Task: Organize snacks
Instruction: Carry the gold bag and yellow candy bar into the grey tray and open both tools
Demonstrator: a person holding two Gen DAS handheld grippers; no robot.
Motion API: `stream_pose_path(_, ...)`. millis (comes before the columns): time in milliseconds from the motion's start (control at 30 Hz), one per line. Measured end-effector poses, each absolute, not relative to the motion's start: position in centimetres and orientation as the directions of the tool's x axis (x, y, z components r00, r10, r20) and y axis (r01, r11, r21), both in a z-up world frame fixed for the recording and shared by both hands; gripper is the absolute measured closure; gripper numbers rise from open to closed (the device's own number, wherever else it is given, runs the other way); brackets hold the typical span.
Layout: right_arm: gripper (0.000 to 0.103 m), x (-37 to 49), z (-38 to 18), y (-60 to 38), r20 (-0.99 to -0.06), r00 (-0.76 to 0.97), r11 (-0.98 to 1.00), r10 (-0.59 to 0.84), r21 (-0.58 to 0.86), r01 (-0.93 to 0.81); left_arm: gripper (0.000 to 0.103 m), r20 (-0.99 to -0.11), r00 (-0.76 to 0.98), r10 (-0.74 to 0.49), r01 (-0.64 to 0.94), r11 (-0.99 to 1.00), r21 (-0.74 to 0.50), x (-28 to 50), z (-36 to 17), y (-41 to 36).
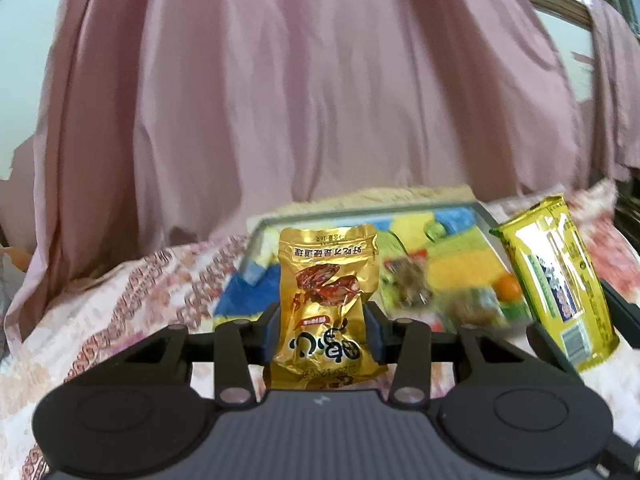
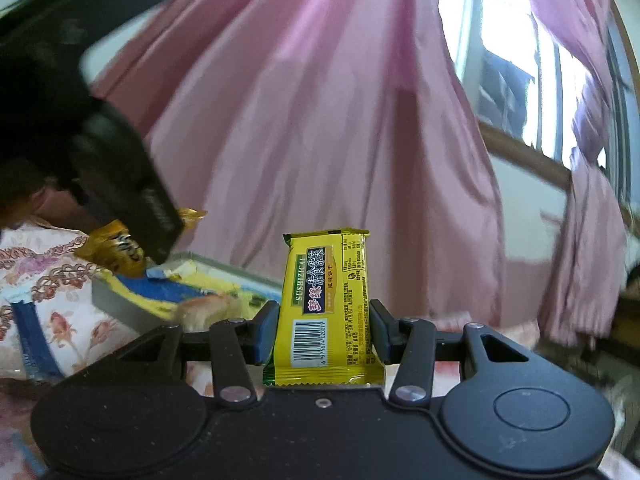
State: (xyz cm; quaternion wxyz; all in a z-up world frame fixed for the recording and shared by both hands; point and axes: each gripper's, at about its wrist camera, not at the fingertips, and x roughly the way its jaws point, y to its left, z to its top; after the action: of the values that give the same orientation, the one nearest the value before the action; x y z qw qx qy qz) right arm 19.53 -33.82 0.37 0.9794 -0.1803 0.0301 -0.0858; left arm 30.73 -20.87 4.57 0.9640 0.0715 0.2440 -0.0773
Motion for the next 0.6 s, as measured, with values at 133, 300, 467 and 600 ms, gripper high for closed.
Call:
stream_pose_path(133,0.054,22.7,0.5,-34.0,-0.011,0.985,0.925,-0.174,-0.345,0.160,0.056,-0.471,0.875,-0.112,0.162,0.984,0.067,33.5,4.4,-21.6)
stream_pose_path(300,0.054,26.0,0.2,-35.7,-0.020,0.980,0.949,-0.199,-0.253,0.188,0.056,-0.482,0.868,-0.124,0.165,0.985,0.044,36.5,3.7,-23.2)
stream_pose_path(467,0.054,28.8,-1.5,-37.2,-0.078,0.976,0.962,-0.204,-0.201,0.185,0.056,-0.515,0.848,-0.124,0.173,0.984,0.048,38.9,2.3,-25.3)
stream_pose_path(600,0.054,30.2,-2.9,-38.0,-0.129,0.969,0.968,-0.209,-0.166,0.187,0.056,-0.539,0.833,-0.125,0.186,0.981,0.059,40.1,1.3,-26.7)
